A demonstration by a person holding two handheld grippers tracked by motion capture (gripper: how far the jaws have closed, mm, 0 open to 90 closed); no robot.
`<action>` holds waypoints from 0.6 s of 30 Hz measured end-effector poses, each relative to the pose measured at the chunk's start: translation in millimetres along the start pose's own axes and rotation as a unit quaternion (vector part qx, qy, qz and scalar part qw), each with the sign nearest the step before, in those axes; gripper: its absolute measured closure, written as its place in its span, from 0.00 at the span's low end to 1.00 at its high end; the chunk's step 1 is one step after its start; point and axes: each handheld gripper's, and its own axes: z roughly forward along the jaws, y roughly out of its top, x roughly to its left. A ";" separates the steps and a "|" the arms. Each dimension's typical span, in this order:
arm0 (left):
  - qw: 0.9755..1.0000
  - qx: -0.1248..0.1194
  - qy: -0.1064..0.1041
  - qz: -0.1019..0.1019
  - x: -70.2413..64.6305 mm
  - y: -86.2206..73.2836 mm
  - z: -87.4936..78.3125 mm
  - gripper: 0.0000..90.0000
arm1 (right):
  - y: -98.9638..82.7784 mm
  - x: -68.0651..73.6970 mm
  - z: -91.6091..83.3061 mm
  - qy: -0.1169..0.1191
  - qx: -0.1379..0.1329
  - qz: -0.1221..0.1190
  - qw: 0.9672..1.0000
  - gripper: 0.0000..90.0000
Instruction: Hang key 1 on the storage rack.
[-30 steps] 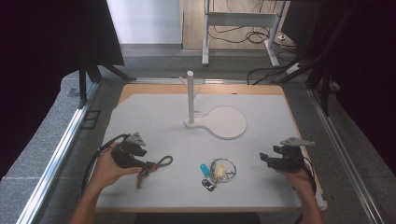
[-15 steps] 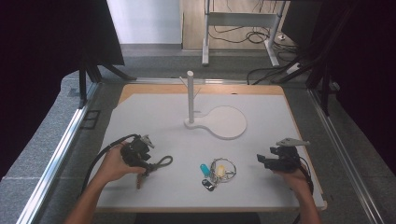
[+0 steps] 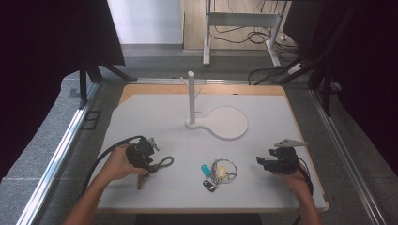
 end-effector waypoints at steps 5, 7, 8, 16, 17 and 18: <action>1.000 0.020 0.002 0.015 -0.1 2.8 3.8 0.66 | -0.1 0.9 1.2 0.002 0.004 -0.002 1.000 0.35; 0.999 0.030 0.004 0.022 -0.6 5.2 5.7 0.68 | -0.1 1.0 1.6 0.002 0.005 -0.002 1.000 0.35; 0.999 0.033 0.004 0.025 -0.5 6.0 6.3 0.68 | -0.2 1.2 1.9 0.002 0.005 -0.002 1.000 0.35; 0.998 0.057 0.011 0.033 -0.1 9.8 14.3 0.71 | -0.8 2.0 3.0 0.003 0.008 -0.003 1.000 0.35; 0.998 0.057 0.011 0.033 -0.1 9.8 14.3 0.72 | -0.8 2.0 3.0 0.003 0.008 -0.003 1.000 0.35; 0.998 0.057 0.012 0.034 -0.6 9.7 14.2 0.72 | -0.9 1.5 2.5 0.002 0.007 -0.002 1.000 0.35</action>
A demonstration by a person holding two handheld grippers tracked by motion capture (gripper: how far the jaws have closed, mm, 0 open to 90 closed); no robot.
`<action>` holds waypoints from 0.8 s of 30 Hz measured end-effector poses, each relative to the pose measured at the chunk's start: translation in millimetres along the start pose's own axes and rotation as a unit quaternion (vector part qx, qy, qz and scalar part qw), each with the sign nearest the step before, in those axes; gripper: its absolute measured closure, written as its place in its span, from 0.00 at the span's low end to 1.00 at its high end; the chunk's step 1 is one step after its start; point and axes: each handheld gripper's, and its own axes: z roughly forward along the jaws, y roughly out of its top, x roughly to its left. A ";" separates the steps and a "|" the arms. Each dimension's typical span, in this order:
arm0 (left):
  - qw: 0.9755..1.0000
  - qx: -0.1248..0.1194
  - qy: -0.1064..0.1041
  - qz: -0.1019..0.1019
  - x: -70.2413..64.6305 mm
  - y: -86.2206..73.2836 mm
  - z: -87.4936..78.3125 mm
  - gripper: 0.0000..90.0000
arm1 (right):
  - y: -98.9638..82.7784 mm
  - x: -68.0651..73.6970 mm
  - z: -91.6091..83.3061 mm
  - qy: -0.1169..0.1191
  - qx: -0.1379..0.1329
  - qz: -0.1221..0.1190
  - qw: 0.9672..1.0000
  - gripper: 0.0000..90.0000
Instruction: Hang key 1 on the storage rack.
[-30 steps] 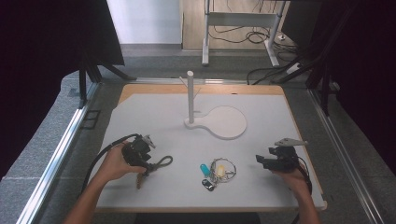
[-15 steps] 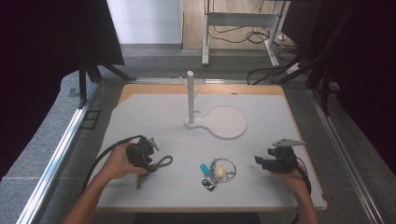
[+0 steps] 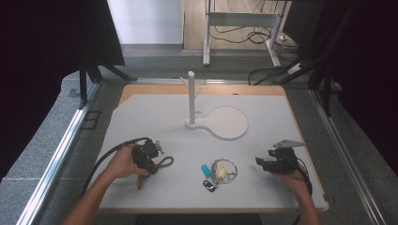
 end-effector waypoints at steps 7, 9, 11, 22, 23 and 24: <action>1.000 0.003 0.004 0.002 -1.4 0.6 0.2 0.74 | 1.7 3.5 -1.6 -0.005 -0.011 -0.009 1.000 0.36; 1.000 0.001 0.005 0.002 -1.9 0.5 0.2 0.74 | 1.5 4.1 -0.9 -0.005 -0.010 -0.011 1.000 0.36; 1.000 -0.003 0.009 0.002 -2.3 -0.1 -0.7 0.75 | 0.9 3.8 0.4 -0.004 -0.007 -0.010 1.000 0.36; 0.997 -0.082 -0.010 -0.015 -1.5 -12.6 -32.7 0.75 | -0.2 4.4 2.7 -0.004 -0.002 -0.009 1.000 0.36; 0.996 -0.086 -0.010 -0.017 -2.3 -12.9 -34.9 0.75 | -0.4 4.5 3.0 -0.005 -0.002 -0.008 1.000 0.36; 0.996 -0.088 -0.012 -0.015 -2.6 -13.3 -37.7 0.75 | -0.5 4.5 3.2 -0.005 -0.002 -0.009 1.000 0.36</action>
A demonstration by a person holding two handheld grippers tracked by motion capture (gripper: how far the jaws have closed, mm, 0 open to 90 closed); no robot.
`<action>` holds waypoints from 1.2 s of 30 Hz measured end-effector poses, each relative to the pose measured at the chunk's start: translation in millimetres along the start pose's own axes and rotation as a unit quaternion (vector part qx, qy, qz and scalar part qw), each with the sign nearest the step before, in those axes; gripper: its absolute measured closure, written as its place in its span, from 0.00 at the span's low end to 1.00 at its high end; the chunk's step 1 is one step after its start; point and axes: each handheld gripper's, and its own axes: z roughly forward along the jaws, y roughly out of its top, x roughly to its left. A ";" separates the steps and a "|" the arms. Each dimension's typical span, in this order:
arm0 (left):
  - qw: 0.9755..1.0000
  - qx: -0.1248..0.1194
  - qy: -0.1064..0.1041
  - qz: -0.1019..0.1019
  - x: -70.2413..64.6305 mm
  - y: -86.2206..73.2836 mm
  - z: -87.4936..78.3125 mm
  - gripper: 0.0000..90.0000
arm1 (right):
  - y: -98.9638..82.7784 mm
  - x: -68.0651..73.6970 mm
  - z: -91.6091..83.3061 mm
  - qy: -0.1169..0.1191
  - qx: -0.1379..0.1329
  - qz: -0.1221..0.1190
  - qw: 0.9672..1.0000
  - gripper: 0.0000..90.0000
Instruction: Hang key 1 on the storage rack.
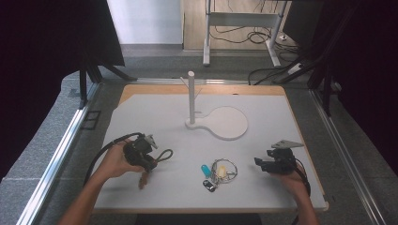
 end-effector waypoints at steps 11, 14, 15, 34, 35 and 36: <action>1.000 -0.029 0.001 -0.007 -0.1 1.8 -16.2 0.75 | -1.4 -1.0 -0.1 0.002 0.001 0.002 1.000 0.36; 0.999 -0.040 0.001 -0.009 0.3 1.1 -21.1 0.75 | -1.8 -1.5 -0.1 0.001 0.001 0.003 1.000 0.36; 0.999 -0.042 0.002 -0.010 0.4 0.9 -23.8 0.75 | -1.9 -1.6 -0.2 0.001 0.001 0.003 1.000 0.36; 0.997 -0.074 0.005 -0.019 7.1 3.2 -47.2 0.75 | -2.8 -0.8 1.8 0.003 0.005 0.000 1.000 0.36; 0.997 -0.074 0.005 -0.019 7.1 3.2 -47.2 0.75 | -2.8 -0.8 1.8 0.003 0.005 0.000 1.000 0.36; 0.997 -0.074 0.005 -0.021 8.0 3.6 -48.3 0.75 | -3.0 -0.8 2.3 0.004 0.006 0.001 1.000 0.36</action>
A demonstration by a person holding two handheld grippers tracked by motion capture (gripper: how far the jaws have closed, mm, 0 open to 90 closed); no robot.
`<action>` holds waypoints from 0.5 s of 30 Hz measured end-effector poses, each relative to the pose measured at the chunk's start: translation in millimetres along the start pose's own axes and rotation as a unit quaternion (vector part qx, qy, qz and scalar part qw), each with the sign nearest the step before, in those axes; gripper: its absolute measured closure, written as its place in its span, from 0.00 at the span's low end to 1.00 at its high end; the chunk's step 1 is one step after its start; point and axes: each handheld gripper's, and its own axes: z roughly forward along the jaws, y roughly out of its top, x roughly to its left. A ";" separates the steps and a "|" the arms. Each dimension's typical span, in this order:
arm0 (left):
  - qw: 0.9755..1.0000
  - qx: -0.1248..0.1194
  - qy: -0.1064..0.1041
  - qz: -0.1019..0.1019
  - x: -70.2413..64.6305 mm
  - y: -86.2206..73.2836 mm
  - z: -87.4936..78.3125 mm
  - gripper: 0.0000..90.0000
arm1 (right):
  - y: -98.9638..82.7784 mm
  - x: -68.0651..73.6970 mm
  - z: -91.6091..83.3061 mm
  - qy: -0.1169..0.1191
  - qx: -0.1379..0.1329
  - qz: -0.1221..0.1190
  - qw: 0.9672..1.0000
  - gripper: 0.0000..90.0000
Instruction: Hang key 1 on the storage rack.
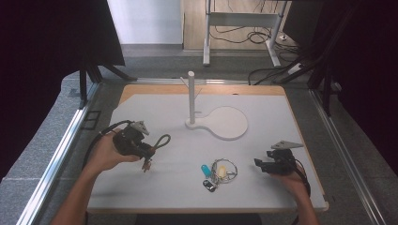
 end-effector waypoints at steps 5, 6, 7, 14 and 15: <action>1.000 -0.008 0.000 -0.002 1.8 2.4 -4.6 0.75 | 0.1 0.5 1.1 -0.001 0.002 -0.001 1.000 0.36; 1.000 -0.009 0.000 -0.002 2.1 3.0 -5.5 0.75 | 0.0 0.4 1.2 -0.001 0.003 0.000 1.000 0.36; 1.000 -0.009 0.000 -0.002 2.1 3.0 -5.5 0.75 | 0.0 0.4 1.2 -0.001 0.003 0.000 1.000 0.36; 1.000 -0.010 0.000 -0.003 3.5 6.8 -10.7 0.75 | -0.2 0.1 1.7 -0.001 0.003 0.000 1.000 0.35; 1.000 -0.010 0.000 -0.003 3.7 7.3 -11.1 0.75 | -0.3 0.2 1.9 -0.001 0.003 0.000 1.000 0.35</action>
